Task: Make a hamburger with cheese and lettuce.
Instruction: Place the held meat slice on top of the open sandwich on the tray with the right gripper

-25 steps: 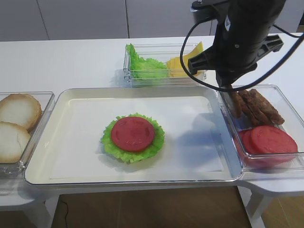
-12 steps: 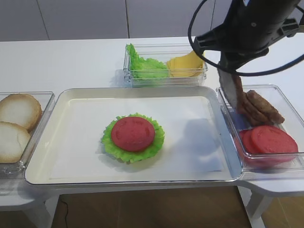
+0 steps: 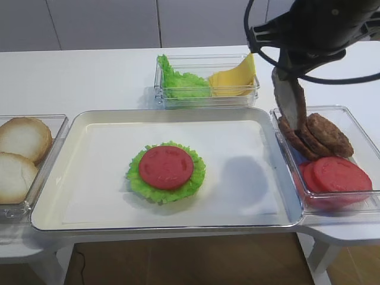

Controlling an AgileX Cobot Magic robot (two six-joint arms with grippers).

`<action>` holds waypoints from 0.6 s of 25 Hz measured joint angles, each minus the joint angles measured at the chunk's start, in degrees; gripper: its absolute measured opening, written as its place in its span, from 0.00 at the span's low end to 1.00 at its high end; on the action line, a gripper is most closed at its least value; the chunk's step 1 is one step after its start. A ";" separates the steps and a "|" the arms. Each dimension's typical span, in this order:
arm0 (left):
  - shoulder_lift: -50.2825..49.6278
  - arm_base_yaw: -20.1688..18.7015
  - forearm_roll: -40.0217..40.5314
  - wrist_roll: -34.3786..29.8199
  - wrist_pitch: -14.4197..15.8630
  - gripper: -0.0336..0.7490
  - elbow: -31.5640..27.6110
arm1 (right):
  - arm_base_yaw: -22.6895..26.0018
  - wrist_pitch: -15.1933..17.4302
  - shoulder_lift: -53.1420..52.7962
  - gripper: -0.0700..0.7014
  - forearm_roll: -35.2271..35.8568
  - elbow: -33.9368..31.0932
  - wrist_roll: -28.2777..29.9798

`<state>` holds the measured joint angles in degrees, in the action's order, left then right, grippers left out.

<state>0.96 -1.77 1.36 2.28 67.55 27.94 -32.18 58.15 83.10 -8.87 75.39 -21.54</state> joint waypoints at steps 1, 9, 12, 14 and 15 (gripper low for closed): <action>0.00 0.00 0.00 0.00 0.00 0.56 0.00 | 0.00 0.12 -0.26 0.25 1.69 0.00 0.92; 0.00 0.00 0.00 0.00 0.00 0.56 0.00 | -7.16 -2.30 -0.72 0.24 4.55 0.00 2.74; 0.00 0.00 0.00 0.00 0.00 0.56 0.00 | -10.00 -4.14 0.42 0.24 4.40 0.00 2.74; 0.00 0.00 0.00 0.00 0.00 0.56 0.00 | -11.83 -5.58 2.00 0.24 3.31 0.00 2.31; 0.00 0.00 0.00 0.00 0.00 0.56 0.00 | -12.85 -6.03 3.15 0.24 2.24 0.00 1.64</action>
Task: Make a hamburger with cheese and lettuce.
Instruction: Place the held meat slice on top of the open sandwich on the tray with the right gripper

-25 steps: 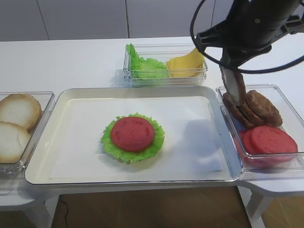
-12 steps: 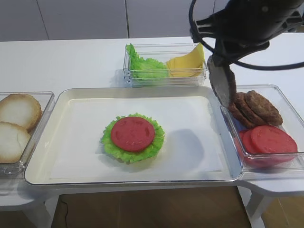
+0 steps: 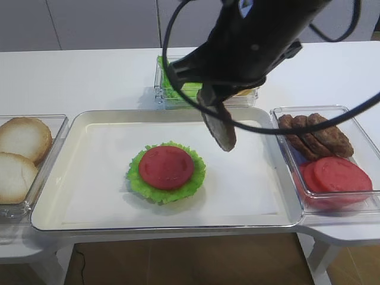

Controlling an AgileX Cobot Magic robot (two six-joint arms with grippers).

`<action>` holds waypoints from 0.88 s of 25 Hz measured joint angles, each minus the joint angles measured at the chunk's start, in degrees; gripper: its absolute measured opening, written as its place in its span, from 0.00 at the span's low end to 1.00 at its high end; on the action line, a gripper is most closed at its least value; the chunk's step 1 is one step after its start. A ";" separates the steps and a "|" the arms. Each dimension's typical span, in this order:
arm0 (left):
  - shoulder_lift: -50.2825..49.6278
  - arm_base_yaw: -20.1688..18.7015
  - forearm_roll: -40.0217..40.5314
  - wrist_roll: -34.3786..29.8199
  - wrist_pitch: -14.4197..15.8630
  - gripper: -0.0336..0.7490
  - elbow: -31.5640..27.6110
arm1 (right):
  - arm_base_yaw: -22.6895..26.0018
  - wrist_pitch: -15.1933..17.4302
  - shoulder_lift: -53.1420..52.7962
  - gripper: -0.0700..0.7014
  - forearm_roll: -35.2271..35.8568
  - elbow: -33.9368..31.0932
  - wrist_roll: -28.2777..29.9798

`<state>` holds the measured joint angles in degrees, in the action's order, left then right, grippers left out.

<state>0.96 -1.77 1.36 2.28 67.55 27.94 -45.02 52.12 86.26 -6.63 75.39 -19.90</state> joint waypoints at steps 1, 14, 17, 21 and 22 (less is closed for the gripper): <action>0.00 0.00 0.00 0.00 0.00 0.56 0.00 | -1.05 -0.26 1.26 0.24 -1.10 0.26 -0.59; 0.00 0.00 0.00 0.00 0.00 0.56 0.00 | -7.81 -0.36 12.61 0.24 -10.79 7.87 -4.47; 0.00 0.00 0.00 0.00 0.00 0.56 0.00 | -7.81 0.52 12.61 0.24 -10.79 8.00 -4.47; 0.00 0.00 0.00 0.00 0.00 0.56 0.00 | -7.81 2.74 12.71 0.24 -10.79 8.00 -4.71; 0.00 0.00 0.00 0.00 0.00 0.56 0.00 | -7.81 2.94 12.71 0.24 -10.79 8.00 -4.71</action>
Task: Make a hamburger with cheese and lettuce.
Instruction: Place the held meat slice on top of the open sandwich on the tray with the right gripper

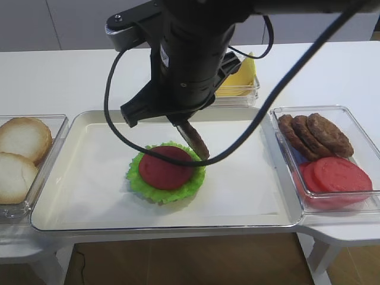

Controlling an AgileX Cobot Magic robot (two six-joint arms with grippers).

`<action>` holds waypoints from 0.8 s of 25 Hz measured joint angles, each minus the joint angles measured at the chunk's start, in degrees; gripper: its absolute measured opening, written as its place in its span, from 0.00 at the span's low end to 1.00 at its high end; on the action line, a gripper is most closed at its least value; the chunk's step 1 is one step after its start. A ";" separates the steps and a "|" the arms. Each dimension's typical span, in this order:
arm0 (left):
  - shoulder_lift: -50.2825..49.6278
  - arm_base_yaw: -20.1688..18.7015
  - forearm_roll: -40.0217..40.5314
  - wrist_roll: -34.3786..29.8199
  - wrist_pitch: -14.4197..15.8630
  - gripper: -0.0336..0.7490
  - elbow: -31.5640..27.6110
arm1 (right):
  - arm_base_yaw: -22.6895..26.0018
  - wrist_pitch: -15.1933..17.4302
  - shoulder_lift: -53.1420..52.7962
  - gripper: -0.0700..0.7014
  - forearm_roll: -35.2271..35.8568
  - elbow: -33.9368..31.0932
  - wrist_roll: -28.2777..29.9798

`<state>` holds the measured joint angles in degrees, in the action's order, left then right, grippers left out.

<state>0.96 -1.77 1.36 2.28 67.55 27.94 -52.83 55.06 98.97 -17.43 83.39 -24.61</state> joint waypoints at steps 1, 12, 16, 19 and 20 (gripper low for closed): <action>0.00 0.00 0.00 0.00 0.00 0.56 0.00 | 0.00 0.00 0.04 0.24 0.11 0.00 0.00; 0.00 0.00 0.00 0.00 0.00 0.56 0.00 | -0.09 -1.95 1.68 0.24 1.33 0.03 0.00; 0.00 0.00 0.00 0.00 0.00 0.56 0.00 | -0.09 -2.03 1.68 0.24 1.55 0.23 0.00; 0.00 0.00 0.00 0.00 0.00 0.56 0.00 | -0.09 -2.03 1.68 0.24 1.75 0.23 0.00; 0.00 0.00 0.00 0.00 0.00 0.56 0.00 | -0.09 -2.03 1.68 0.24 1.87 0.23 0.00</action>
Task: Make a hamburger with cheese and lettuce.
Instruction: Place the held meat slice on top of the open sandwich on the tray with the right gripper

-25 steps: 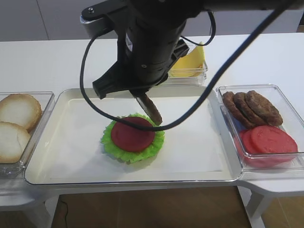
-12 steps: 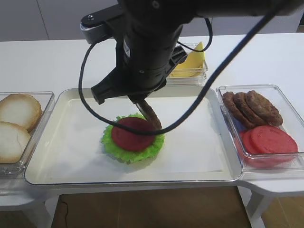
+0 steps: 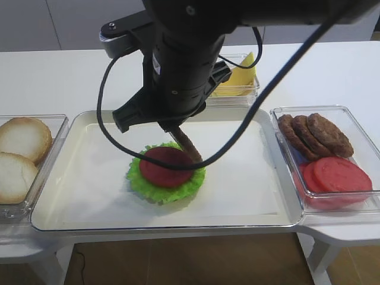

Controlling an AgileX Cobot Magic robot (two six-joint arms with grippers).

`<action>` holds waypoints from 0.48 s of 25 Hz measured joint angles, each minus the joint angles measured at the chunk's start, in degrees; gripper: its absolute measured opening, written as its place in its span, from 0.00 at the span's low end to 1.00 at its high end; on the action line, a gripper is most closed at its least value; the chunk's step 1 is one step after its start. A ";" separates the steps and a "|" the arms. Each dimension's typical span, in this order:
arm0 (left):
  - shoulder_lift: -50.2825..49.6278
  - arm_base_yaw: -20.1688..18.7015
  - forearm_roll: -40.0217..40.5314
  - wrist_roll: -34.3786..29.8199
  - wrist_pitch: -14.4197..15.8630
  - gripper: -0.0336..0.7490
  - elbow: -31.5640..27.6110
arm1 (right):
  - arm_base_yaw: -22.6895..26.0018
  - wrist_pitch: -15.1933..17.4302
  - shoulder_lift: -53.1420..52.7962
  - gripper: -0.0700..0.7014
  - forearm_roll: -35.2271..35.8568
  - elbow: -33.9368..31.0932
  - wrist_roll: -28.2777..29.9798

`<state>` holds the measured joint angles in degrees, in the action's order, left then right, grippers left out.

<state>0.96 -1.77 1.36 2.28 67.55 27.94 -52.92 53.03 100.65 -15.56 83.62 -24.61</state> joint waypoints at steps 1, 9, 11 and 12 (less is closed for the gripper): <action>0.00 0.00 0.00 0.00 0.00 0.56 0.00 | 0.00 0.00 0.00 0.24 0.14 0.00 0.00; 0.00 0.00 0.00 0.00 0.00 0.56 0.00 | 0.00 -0.23 0.00 0.24 2.92 0.00 0.00; 0.00 0.00 0.00 0.00 0.00 0.56 0.00 | 0.00 -0.26 0.00 0.24 3.41 0.00 0.00; 0.00 0.00 0.00 0.00 0.00 0.56 0.00 | 0.00 -0.26 0.00 0.24 3.64 0.00 0.00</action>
<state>0.96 -1.77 1.36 2.28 67.55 27.94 -52.92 52.77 100.65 -11.92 83.62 -24.61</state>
